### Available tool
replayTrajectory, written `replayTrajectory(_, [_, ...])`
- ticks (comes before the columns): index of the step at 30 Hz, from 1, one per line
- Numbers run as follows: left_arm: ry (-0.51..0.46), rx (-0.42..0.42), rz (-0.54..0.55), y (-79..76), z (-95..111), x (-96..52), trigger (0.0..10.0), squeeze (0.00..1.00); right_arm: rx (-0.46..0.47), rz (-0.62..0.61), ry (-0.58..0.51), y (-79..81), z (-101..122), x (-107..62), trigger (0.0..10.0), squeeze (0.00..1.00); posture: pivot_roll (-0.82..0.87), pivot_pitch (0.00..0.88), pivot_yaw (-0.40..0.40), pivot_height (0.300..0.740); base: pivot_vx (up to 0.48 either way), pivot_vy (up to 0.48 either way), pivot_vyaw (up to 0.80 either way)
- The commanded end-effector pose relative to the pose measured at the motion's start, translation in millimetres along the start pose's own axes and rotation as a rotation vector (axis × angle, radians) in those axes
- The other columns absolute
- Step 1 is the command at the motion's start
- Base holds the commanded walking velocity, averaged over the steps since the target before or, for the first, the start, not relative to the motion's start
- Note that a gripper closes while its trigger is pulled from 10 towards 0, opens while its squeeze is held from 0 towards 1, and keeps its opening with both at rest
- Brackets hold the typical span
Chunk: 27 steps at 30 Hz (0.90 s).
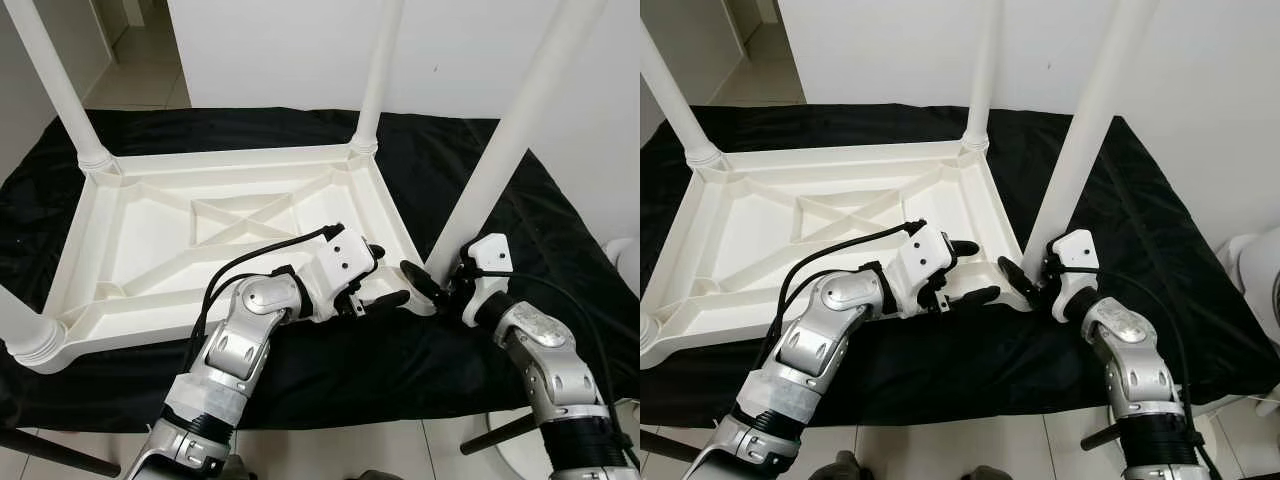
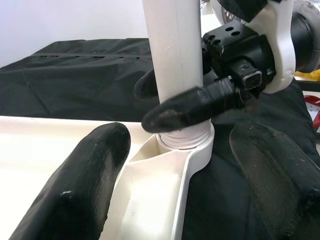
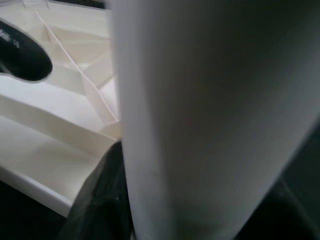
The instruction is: Building children table
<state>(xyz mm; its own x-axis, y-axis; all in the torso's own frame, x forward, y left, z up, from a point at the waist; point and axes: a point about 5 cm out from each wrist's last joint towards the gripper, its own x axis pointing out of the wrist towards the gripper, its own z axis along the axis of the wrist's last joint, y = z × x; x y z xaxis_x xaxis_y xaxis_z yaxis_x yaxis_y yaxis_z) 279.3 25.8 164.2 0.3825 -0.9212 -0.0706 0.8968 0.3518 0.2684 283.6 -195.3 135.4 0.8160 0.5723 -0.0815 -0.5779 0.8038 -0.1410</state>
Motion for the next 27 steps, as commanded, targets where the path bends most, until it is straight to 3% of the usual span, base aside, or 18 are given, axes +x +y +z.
replayTrajectory(1, [0.009, 0.002, 0.047, -0.2, 0, -0.5, 10.0, 0.00, 0.011, 0.069, 0.019, 6.9, -6, 3.3, 0.0, 0.00, 0.00, 0.000, -0.050, 0.740, 0.000, 0.000, 0.00])
replayTrajectory(10, [0.012, -0.007, 0.049, -0.8, 0, -0.7, 10.0, 0.00, 0.041, 0.024, 0.011, 4.0, -11, -4.2, 0.0, 0.00, -0.02, 0.000, -0.043, 0.740, 0.000, 0.000, 0.00])
replayTrajectory(11, [0.012, -0.008, 0.045, -1.1, 0, -0.6, 10.0, 0.00, 0.041, -0.057, 0.033, -0.7, -13, -4.9, 10.0, 0.00, -0.02, 0.000, -0.040, 0.740, 0.000, 0.000, 0.00])
replayTrajectory(18, [0.014, -0.013, 0.038, -2.3, 0, -0.5, 10.0, 0.00, 0.045, -0.249, 0.070, -6.6, -17, -4.2, 10.0, 0.00, -0.03, 0.000, -0.039, 0.740, 0.000, 0.000, 0.00])
replayTrajectory(23, [0.017, -0.015, 0.035, -3.6, 0, -1.1, 10.0, 0.00, 0.092, -0.443, 0.065, 3.8, -14, -0.7, 10.0, 0.00, -0.03, 0.001, -0.036, 0.740, 0.000, 0.000, 0.00])
replayTrajectory(26, [0.016, -0.022, 0.039, -3.6, 0, -2.0, 10.0, 0.00, 0.139, -0.637, 0.061, 18.8, -11, 2.6, 10.0, 0.00, -0.03, 0.007, -0.034, 0.740, 0.000, 0.000, 0.00])
replayTrajectory(27, [0.016, -0.022, 0.039, -3.6, 0, -2.0, 10.0, 0.00, 0.139, -0.637, 0.061, 18.8, -11, 2.6, 10.0, 0.00, -0.03, 0.007, -0.034, 0.740, 0.000, 0.000, 0.00])
